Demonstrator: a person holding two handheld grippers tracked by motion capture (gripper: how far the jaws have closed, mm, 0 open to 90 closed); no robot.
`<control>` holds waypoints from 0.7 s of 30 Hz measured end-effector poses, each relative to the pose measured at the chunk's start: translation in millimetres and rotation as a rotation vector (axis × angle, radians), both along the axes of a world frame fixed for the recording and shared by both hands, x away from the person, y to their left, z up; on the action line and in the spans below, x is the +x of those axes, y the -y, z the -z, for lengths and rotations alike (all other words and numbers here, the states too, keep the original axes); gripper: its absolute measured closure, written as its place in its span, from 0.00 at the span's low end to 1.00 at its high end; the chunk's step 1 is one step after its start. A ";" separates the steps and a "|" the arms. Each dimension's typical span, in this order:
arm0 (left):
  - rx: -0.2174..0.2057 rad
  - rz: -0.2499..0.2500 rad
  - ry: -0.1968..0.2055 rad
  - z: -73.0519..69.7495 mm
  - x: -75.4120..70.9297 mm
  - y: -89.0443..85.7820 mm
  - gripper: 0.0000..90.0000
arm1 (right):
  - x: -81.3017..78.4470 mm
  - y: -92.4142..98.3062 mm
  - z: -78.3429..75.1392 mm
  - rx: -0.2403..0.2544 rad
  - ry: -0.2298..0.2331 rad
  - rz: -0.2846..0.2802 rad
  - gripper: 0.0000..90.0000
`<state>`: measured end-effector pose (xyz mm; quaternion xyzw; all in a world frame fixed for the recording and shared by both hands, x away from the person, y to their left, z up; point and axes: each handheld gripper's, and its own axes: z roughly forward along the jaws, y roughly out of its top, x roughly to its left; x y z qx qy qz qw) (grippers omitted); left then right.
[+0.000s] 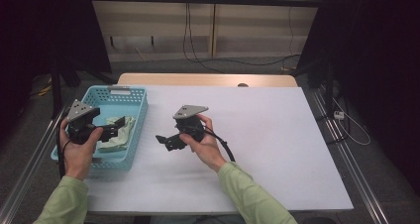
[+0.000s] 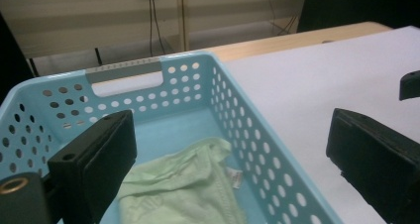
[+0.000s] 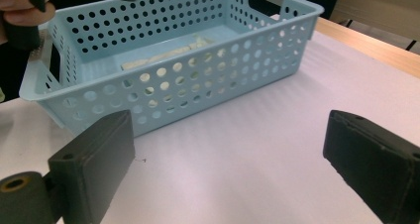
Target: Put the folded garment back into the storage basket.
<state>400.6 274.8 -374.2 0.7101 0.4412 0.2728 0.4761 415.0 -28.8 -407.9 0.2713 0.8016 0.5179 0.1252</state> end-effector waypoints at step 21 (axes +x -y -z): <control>-0.050 0.065 0.040 5.0 -40.6 19.1 0.06 | -31.5 62.6 7.8 -0.049 -0.001 0.132 0.05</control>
